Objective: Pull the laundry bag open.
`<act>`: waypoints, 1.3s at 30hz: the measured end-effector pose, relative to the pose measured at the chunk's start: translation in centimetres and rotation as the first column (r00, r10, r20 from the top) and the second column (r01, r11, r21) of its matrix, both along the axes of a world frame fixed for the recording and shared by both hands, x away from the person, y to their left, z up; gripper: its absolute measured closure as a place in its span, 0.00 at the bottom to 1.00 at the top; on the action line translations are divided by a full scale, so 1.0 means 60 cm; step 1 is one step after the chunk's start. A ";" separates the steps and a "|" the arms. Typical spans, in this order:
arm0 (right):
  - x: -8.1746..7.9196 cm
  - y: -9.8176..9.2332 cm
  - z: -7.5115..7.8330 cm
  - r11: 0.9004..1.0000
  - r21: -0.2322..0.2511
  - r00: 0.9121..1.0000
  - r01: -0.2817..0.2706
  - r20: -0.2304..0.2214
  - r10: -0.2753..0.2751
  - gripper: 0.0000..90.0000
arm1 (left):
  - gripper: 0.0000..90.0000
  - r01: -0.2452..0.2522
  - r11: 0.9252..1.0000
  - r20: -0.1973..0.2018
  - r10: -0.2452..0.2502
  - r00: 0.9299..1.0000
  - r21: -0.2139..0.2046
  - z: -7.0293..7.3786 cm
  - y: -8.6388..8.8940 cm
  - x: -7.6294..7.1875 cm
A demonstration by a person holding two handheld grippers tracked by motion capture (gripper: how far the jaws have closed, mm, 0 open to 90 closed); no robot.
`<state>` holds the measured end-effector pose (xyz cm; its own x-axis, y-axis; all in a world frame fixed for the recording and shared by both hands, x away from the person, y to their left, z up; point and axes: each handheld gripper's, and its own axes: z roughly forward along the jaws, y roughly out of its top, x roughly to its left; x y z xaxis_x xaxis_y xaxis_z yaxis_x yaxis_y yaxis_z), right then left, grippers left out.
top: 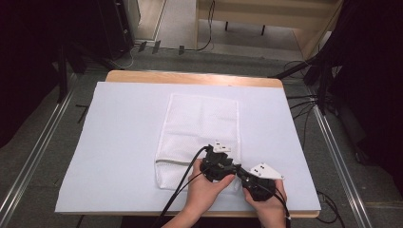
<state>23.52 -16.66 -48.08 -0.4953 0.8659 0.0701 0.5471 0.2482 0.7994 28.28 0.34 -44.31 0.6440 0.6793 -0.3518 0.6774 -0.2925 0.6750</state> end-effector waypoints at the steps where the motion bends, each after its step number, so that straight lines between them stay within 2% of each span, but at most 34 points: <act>1: 0.000 0.000 0.000 1.000 0.000 1.000 0.003 0.000 -0.003 0.98 | 0.70 0.000 1.000 -0.005 0.000 1.000 -0.005 0.000 0.001 0.000; 3: 0.001 -0.002 0.000 1.000 0.002 1.000 0.003 0.001 -0.003 0.98 | 0.73 0.001 1.000 -0.020 -0.002 1.000 -0.031 -0.002 0.007 0.000; 8: 0.001 -0.005 0.000 1.000 0.002 1.000 0.010 0.000 -0.010 0.98 | 0.79 0.011 0.998 -0.036 -0.013 0.999 -0.057 -0.007 0.019 0.001; 17: -0.001 -0.006 0.006 1.000 0.024 1.000 0.012 0.021 -0.012 0.98 | 0.87 0.019 0.998 -0.063 -0.023 0.998 -0.065 -0.017 0.030 0.004; 24: -0.003 -0.004 0.006 1.000 0.023 1.000 0.003 0.022 -0.003 0.98 | 0.92 0.018 0.997 -0.057 -0.023 0.998 -0.080 -0.019 0.032 0.007; 28: -0.003 -0.004 0.006 1.000 0.026 1.000 0.000 0.023 -0.001 0.98 | 0.94 0.030 0.997 -0.064 -0.035 0.997 -0.077 -0.021 0.034 0.009; 39: -0.003 -0.002 0.008 1.000 0.016 1.000 -0.001 0.027 0.001 0.98 | 0.98 0.045 0.996 -0.048 -0.049 0.998 -0.075 -0.023 0.036 0.009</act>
<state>23.34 -16.81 -47.61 -0.4980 0.8643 0.0705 0.5250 0.2359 0.8178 28.80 2.52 -45.70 0.6550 0.6197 -0.4323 0.6973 -0.2753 0.6618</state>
